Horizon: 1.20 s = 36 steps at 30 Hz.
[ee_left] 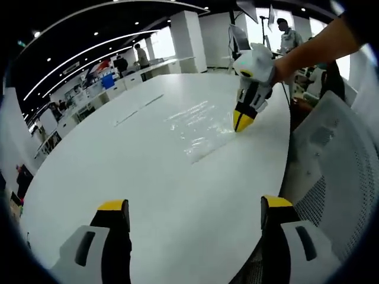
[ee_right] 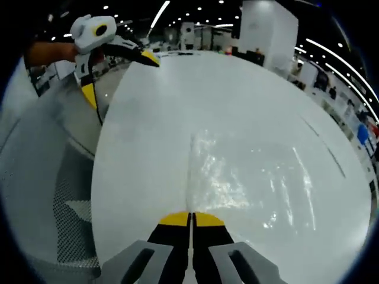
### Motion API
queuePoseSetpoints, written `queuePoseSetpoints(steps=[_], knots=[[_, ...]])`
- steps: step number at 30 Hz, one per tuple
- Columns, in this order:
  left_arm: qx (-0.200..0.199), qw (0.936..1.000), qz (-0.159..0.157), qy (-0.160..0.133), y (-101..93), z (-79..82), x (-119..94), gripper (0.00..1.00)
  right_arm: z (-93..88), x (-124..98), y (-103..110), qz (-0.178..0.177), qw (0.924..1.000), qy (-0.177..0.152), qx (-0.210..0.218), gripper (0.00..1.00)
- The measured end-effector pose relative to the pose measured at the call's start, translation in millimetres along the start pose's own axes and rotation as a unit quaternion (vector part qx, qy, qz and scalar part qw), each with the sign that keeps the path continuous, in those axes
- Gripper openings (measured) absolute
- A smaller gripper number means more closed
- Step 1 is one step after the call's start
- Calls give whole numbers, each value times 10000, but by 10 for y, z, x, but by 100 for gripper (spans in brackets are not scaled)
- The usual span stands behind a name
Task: Open the resealable bag by pulling the two sides of the seal apart until the entire bag opening is separated and visibly accessible.
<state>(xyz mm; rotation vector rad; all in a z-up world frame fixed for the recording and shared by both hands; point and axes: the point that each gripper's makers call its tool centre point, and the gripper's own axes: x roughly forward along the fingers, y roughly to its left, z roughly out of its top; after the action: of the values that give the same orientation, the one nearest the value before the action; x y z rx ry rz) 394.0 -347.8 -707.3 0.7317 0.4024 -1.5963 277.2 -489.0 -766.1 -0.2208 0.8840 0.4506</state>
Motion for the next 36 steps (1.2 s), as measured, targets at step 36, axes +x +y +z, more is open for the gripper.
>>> queuePoseSetpoints(steps=[36], knots=[[434,9984,-348,122,-142,157,228,86,0,212,35,-173,9984,454,-274,0]])
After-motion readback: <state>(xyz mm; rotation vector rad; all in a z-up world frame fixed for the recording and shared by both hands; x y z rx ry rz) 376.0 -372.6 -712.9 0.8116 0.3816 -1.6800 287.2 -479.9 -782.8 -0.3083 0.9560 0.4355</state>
